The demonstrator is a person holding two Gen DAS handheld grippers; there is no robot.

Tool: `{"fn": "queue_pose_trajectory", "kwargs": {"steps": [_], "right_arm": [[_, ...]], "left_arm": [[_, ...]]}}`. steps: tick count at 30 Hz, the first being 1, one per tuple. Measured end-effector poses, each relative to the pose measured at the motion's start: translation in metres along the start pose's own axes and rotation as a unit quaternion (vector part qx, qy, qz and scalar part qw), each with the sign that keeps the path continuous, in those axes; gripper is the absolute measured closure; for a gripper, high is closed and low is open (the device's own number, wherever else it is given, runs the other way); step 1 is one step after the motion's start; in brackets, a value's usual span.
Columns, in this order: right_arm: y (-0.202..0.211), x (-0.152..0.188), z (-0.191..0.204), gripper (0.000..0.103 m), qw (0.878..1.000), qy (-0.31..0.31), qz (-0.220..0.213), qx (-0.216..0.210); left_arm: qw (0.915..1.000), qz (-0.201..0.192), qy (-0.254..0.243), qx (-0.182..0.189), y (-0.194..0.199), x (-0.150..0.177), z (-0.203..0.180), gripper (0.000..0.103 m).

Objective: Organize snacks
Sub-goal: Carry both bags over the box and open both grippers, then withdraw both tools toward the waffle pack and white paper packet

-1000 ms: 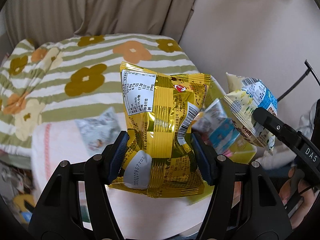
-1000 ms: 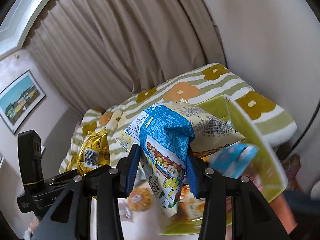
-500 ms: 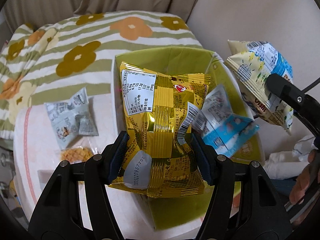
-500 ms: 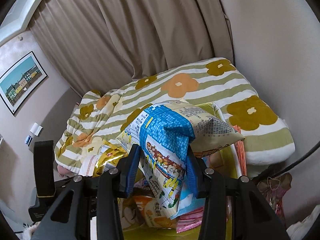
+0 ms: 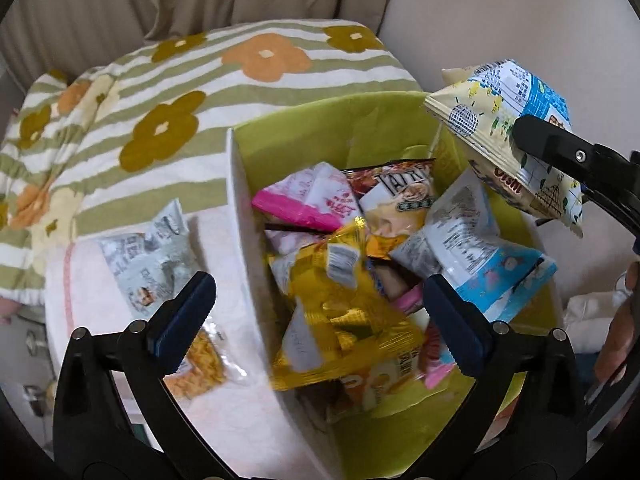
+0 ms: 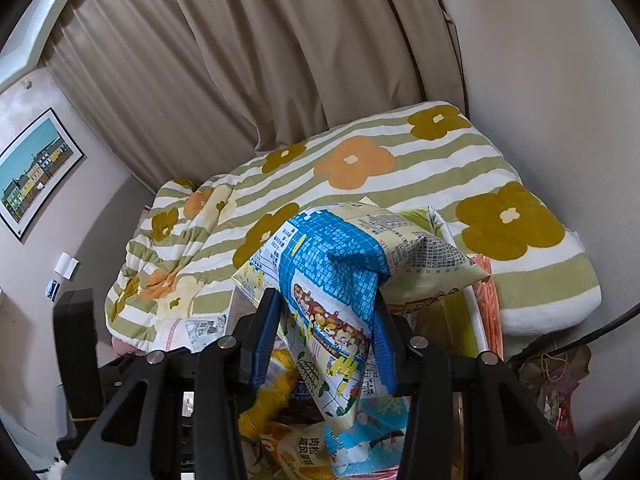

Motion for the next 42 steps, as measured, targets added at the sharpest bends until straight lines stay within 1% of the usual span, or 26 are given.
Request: {"fn": "queue_pose_trajectory", "kwargs": {"steps": [2, 8, 10, 14, 17, 19, 20, 21, 27, 32, 38, 42], "right_arm": [[-0.004, 0.0, -0.001, 0.063, 1.0, 0.003, 0.007, 0.003], [-0.021, -0.003, 0.0, 0.063, 0.999, 0.022, 0.027, 0.014], [-0.028, -0.005, 0.003, 0.063, 0.999, 0.031, 0.035, 0.018], [-0.045, -0.008, 0.011, 0.062, 0.997, 0.054, 0.054, 0.013], [-0.056, -0.007, 0.013, 0.06, 0.996, 0.056, 0.063, 0.006], [-0.062, -0.005, 0.015, 0.041, 0.996, 0.053, 0.067, -0.001], [-0.063, -0.004, 0.015, 0.015, 0.996, 0.052, 0.067, -0.001], [-0.062, -0.002, 0.016, 0.0, 0.996, 0.055, 0.064, -0.003], [-0.045, 0.01, 0.02, 0.001, 0.995, 0.08, 0.05, 0.0], [-0.023, 0.017, 0.026, 0.0, 0.994, 0.096, 0.044, -0.002], [0.008, 0.023, 0.042, 0.0, 0.991, 0.129, 0.036, 0.003], [0.026, 0.028, 0.062, 0.0, 0.987, 0.154, 0.03, -0.014]], "left_arm": [[1.0, 0.0, 0.006, -0.002, 0.002, 0.001, 0.007, 0.0], [0.9995, -0.006, 0.03, 0.01, 0.007, 0.004, 0.027, 0.0], [0.9992, -0.004, 0.039, 0.005, 0.005, 0.004, 0.033, 0.0], [0.9985, -0.007, 0.054, 0.005, 0.006, 0.006, 0.04, 0.0], [0.9981, -0.008, 0.061, 0.0, 0.009, 0.007, 0.046, 0.0], [0.9979, -0.009, 0.064, -0.005, 0.011, 0.009, 0.049, 0.001], [0.9977, -0.008, 0.067, -0.009, 0.012, 0.011, 0.051, 0.001], [0.9975, -0.01, 0.069, -0.011, 0.013, 0.013, 0.053, 0.001], [0.9961, -0.021, 0.085, -0.017, 0.023, 0.022, 0.057, 0.001], [0.995, -0.042, 0.089, -0.02, 0.044, 0.027, 0.055, 0.001], [0.9925, -0.073, 0.093, -0.028, 0.079, 0.038, 0.055, 0.0], [0.989, -0.094, 0.104, -0.047, 0.112, 0.057, 0.069, 0.0]]}}
Point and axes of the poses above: each gripper's, at about its wrist camera, not at the fingertips, and y roughly against the way its jaws point, z to its left, x to its underside, the point moved 4 cm from there along -y, roughly the way its jaws point, and after that the axes turned 2 degrees about y, right-handed, at the moved point
